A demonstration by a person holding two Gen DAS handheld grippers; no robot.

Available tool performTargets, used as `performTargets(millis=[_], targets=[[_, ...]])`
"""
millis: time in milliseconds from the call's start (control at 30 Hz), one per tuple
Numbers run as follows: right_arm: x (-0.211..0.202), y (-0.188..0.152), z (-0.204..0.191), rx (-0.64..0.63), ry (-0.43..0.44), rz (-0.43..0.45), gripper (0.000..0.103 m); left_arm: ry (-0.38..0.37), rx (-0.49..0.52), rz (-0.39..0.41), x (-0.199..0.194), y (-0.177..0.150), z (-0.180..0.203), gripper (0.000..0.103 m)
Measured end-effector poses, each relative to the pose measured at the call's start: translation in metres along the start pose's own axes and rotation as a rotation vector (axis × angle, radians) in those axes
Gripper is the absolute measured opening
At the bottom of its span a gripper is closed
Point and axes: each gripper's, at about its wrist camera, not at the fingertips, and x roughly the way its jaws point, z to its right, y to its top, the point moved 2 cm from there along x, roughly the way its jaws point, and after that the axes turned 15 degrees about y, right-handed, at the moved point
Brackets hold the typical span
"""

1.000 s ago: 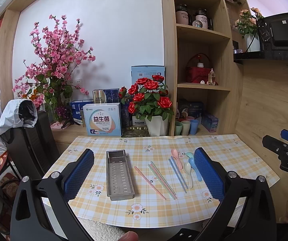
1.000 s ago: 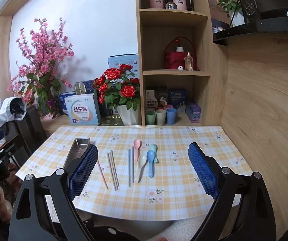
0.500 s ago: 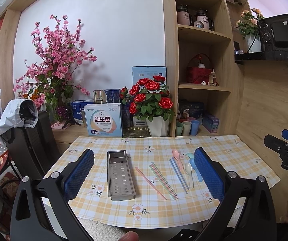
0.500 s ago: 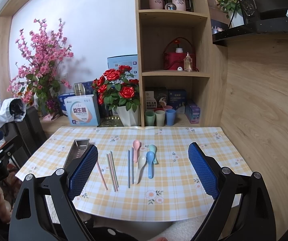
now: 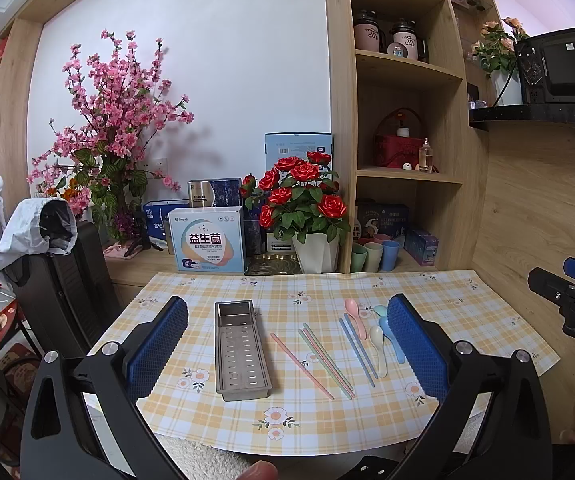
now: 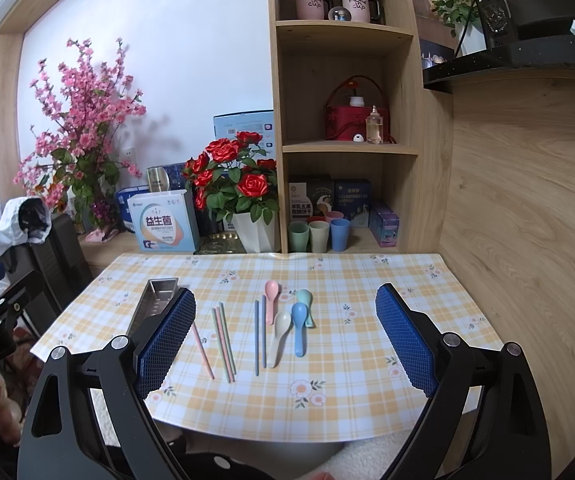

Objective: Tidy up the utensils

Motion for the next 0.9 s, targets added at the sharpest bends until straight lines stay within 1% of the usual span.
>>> performTargets(millis=[500,567,900], targets=[[-0.0005,-0.0018,-0.0023,0.001,-0.001,0.002,0.089,0.001,0.001,0.002,0.0006,-0.0003,-0.0001,0.098],[-0.0003,-0.0007,-0.0008,0.001,0.000,0.001,0.089,0.001,0.001,0.002,-0.0008,0.0011,-0.0082,0.098],[-0.0004,-0.0013,-0.0013,0.001,0.000,0.002,0.089,0.001,0.001,0.002,-0.0004,0.0010,-0.0092,0.098]])
